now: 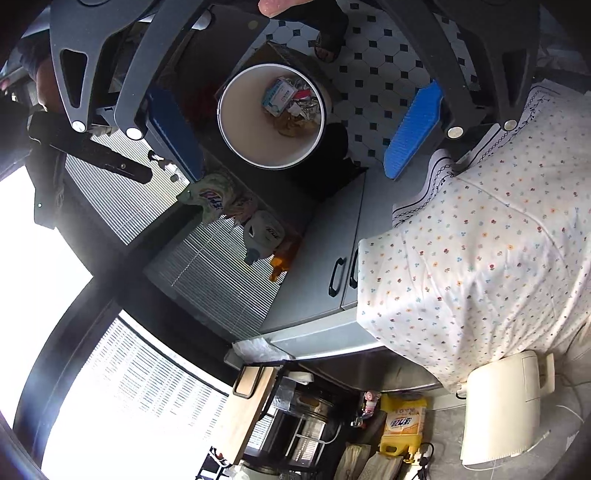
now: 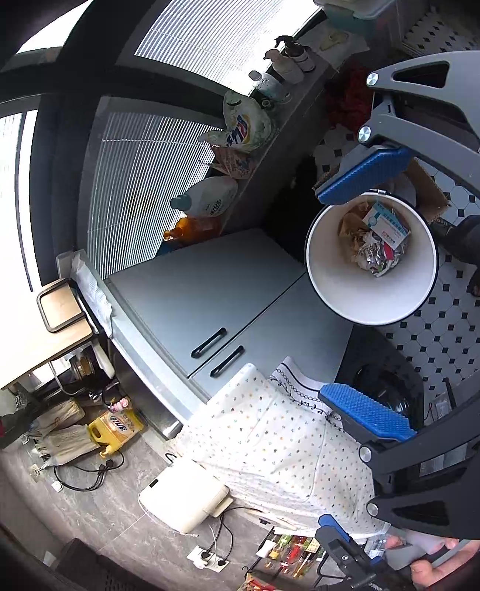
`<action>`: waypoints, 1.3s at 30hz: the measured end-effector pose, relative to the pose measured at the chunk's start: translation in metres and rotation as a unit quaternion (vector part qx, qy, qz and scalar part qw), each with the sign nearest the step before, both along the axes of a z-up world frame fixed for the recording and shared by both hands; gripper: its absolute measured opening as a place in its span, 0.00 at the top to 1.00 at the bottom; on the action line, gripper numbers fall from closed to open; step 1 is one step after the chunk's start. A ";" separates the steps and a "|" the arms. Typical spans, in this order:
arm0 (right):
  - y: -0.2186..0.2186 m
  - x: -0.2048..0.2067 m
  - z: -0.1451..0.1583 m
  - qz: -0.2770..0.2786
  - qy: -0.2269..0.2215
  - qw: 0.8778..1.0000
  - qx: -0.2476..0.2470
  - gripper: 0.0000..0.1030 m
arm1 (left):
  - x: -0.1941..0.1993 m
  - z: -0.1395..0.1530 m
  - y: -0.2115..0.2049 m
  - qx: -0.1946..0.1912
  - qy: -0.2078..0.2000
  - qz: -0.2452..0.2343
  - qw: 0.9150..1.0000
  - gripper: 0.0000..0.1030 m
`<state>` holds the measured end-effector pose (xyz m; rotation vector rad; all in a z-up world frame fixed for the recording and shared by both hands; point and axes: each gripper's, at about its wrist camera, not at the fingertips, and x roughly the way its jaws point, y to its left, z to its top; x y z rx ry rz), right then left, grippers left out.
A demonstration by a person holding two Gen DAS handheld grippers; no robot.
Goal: Collect trash
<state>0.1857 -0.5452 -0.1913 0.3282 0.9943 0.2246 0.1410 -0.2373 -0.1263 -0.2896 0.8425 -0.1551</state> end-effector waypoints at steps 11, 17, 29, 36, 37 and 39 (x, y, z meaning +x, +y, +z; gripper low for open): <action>0.070 -0.061 0.075 0.025 -0.053 0.998 -0.011 0.08 | -0.080 0.055 0.062 0.032 -0.047 0.047 0.997 0.06; 0.107 -0.106 0.104 0.042 -0.079 0.996 -0.022 0.08 | -0.128 0.080 0.088 0.039 -0.075 0.061 0.995 0.06; 0.153 -0.176 0.136 0.075 -0.127 0.988 -0.036 0.08 | -0.210 0.098 0.124 0.052 -0.114 0.093 0.988 0.06; 0.167 -0.195 0.147 0.088 -0.142 0.985 -0.033 0.08 | -0.240 0.108 0.138 0.055 -0.127 0.126 0.982 0.06; 0.168 -0.197 0.149 0.088 -0.145 0.985 -0.032 0.08 | -0.244 0.109 0.140 0.058 -0.129 0.129 0.982 0.06; 0.171 -0.198 0.150 0.089 -0.148 0.985 -0.029 0.08 | -0.249 0.112 0.144 0.064 -0.132 0.134 0.980 0.06</action>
